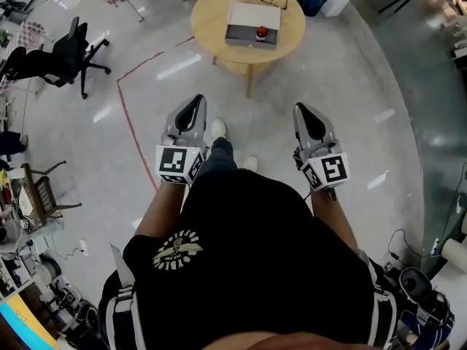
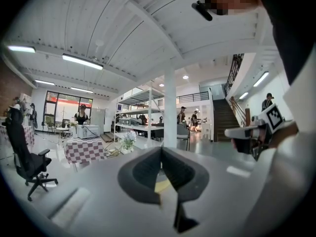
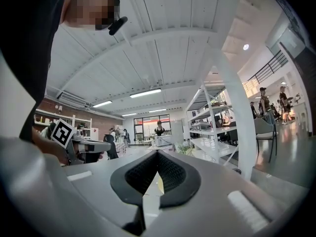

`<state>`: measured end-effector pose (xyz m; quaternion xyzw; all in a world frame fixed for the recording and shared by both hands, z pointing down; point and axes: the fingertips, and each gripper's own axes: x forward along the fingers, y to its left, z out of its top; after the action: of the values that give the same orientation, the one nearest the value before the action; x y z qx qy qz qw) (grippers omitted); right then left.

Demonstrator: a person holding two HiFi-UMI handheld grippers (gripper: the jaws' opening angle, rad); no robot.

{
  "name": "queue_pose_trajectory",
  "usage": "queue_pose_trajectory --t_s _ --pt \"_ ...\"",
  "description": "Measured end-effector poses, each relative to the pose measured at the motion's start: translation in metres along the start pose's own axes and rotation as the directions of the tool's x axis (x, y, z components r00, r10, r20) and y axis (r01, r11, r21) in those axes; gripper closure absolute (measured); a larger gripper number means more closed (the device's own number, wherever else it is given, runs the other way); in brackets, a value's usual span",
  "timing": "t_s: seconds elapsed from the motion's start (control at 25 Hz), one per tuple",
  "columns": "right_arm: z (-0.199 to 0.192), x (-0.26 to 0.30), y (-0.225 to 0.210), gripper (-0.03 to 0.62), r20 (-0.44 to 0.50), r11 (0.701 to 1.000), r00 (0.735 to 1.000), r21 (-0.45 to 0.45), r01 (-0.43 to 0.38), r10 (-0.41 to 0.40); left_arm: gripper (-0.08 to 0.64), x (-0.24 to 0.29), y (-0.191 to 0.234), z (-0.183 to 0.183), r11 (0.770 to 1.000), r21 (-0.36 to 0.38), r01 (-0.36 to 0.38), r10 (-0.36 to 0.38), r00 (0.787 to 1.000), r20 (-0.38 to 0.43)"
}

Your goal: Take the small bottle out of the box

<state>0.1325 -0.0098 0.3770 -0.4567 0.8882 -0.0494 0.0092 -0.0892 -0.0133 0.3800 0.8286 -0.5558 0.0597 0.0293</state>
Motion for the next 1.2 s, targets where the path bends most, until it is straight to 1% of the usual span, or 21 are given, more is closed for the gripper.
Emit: queue_pose_trajectory --t_s 0.24,0.44,0.56,0.72,0.88,1.04,1.2 --pt "-0.011 0.003 0.003 0.586 -0.027 1.0 1.0 0.015 0.007 -0.007 0.56 0.0 0.001 -0.013 1.0 -0.011 0.024 -0.025 0.999 -0.031" --pt "-0.029 0.026 0.012 0.586 -0.071 0.999 0.997 0.039 -0.016 0.019 0.56 0.004 0.019 -0.03 0.999 -0.042 0.009 -0.012 0.998 -0.06" --pt "-0.03 0.037 0.015 0.586 -0.079 0.998 0.996 0.045 -0.036 0.039 0.56 0.007 0.024 -0.039 0.998 -0.059 -0.003 -0.002 0.997 -0.081" --pt "-0.034 0.048 0.005 0.586 -0.083 0.999 0.996 0.045 -0.03 0.034 0.56 0.018 0.026 -0.039 0.999 -0.041 0.005 -0.008 0.997 -0.08" --pt "-0.039 0.058 -0.005 0.586 -0.091 0.998 0.996 0.057 -0.018 0.023 0.56 0.035 0.033 -0.04 0.999 -0.052 0.011 -0.015 0.996 -0.085" --pt "-0.038 0.065 -0.009 0.586 -0.094 0.998 0.995 0.057 -0.005 0.01 0.56 0.052 0.033 -0.037 0.998 -0.044 0.043 -0.047 0.995 -0.084" --pt "-0.032 0.073 -0.025 0.586 -0.083 0.998 0.996 0.055 0.021 -0.016 0.56 0.08 0.03 -0.027 0.996 -0.034 0.083 -0.085 0.994 -0.071"
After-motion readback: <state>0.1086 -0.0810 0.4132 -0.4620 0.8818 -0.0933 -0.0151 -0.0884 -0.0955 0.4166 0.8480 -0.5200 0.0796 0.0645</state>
